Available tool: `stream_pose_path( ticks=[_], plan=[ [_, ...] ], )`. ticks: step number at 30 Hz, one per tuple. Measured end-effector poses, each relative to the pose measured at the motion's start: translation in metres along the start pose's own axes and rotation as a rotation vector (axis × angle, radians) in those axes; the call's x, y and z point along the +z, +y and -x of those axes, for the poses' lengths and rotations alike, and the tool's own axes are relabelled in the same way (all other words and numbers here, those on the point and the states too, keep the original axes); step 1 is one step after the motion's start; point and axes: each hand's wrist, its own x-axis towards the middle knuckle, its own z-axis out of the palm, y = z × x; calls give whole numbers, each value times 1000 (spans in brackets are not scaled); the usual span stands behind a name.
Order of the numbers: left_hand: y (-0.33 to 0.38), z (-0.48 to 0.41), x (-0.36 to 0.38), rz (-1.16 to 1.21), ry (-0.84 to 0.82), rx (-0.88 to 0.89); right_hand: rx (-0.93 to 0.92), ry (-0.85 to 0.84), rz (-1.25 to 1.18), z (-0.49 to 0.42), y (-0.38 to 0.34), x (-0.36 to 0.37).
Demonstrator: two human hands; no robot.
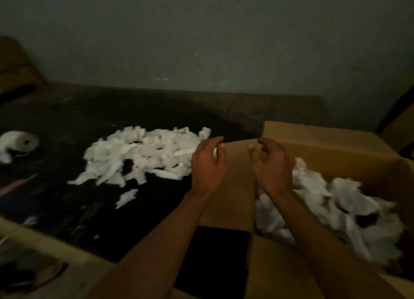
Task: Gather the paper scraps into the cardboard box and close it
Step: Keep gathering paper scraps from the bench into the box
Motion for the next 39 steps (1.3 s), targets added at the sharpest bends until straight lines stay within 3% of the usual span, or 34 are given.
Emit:
stream_pose_path(
  ticks=[6,15,19,22,25,39],
  plan=[
    [-95,-12,-91,-144,157,-78,-91,-198,-15,24,-70,111],
    [-261,-38,-186,-274,152,-186,-175,-286,79,69,-109,278],
    [-346,-55,-212,-290,46,-219,-197,-310,109,88,-110,342],
    [-400,-64,-226,-312,-56,-195,-323,-346,249,108,-98,377],
    [-438,-75,-232,-370,-75,-216,-317,-392,377,119,-87,405],
    [-513,-109,-192,-586,-522,-44,-397,-467,534,51,-69,493]
  ],
)
